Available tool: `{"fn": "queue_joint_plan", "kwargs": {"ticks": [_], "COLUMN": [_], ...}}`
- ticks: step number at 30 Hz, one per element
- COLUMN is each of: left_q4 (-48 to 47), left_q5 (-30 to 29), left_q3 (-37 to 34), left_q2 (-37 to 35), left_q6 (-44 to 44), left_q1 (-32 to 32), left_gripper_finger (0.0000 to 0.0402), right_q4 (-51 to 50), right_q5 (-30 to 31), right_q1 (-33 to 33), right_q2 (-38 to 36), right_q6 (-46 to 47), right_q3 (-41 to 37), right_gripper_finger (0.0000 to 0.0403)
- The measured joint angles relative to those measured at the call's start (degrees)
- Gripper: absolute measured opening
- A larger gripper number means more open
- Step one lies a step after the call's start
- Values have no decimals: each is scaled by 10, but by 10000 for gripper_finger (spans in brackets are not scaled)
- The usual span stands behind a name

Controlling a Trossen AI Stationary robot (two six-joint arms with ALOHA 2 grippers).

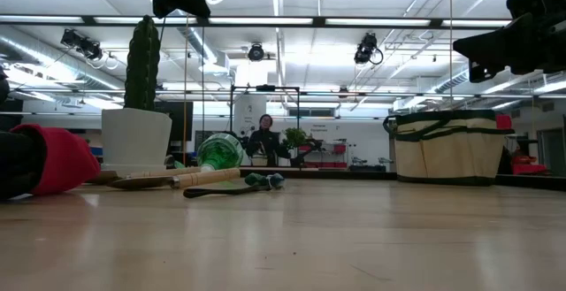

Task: Pick & Place Garden tools in Gardening bag
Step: Put the green spray bottle into the white gardening bag

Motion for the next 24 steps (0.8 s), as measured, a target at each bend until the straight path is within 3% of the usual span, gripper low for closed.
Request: {"fn": "queue_joint_plan", "kwargs": {"ticks": [9,18,24], "left_q4": [1,1,1], "left_q5": [-4,-37,-8], "left_q3": [0,0,0], "left_q2": [70,158,206], "left_q6": [-40,-186,-249], "left_q1": [0,3,20], "left_gripper_finger": [37,37,37], "right_q4": [0,1,1], "right_q5": [0,0,0], "right_q1": [0,0,0], "right_q2": [0,0,0], "right_q6": [0,0,0], "right_q3": [0,0,0], "right_gripper_finger": [0,0,0]}}
